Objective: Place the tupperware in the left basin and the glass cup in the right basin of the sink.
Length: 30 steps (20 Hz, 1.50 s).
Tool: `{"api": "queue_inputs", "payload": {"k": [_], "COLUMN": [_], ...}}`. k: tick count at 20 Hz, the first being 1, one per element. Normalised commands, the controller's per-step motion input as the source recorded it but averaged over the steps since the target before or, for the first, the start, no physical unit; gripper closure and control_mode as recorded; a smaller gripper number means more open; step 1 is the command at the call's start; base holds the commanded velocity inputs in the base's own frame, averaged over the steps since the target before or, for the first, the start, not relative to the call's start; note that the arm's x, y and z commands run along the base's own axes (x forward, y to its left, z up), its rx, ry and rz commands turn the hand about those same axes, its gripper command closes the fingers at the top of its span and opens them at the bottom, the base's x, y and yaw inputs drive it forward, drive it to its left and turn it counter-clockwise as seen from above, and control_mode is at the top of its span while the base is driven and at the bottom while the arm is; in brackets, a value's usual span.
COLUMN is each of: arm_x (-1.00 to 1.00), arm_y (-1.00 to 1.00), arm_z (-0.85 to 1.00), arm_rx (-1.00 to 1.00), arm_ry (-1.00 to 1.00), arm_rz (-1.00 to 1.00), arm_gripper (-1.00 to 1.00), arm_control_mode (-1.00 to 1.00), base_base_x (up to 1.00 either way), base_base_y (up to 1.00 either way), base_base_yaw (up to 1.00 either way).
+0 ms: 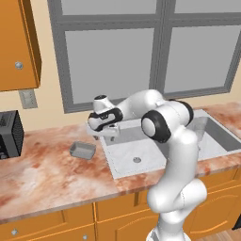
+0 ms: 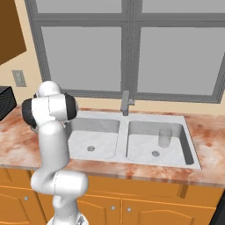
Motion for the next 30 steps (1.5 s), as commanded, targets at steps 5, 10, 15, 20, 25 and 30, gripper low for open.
{"api": "queue_inputs", "payload": {"k": [5, 10, 15, 20, 25, 30], "arm_x": [0.24, 0.06, 0.0, -0.06, -0.02, -0.01], "arm_y": [0.61, 0.72, 0.32, -0.06, -0.21, -0.26], "arm_z": [-0.29, -0.24, -0.05, 0.0, 0.0, 0.37], "arm_rx": [0.0, -0.01, -0.01, 0.0, 0.0, 0.04], "arm_ry": [0.0, 0.0, 0.01, 0.0, -0.01, -0.03], "arm_rz": [-0.23, -0.2, -0.06, 0.0, 0.0, 0.0], "arm_gripper": [-1.0, -1.0, -1.0, -1.0, -1.0, -1.0], "arm_control_mode": [-1.0, -1.0, -1.0, -1.0, -1.0, -1.0], "base_base_x": [0.0, 0.0, 0.0, 0.0, 0.0, 0.0], "base_base_y": [0.0, 0.0, 0.0, 0.0, 0.0, 0.0], "base_base_yaw": [0.0, 0.0, 0.0, 0.0, 0.0, 0.0]}}
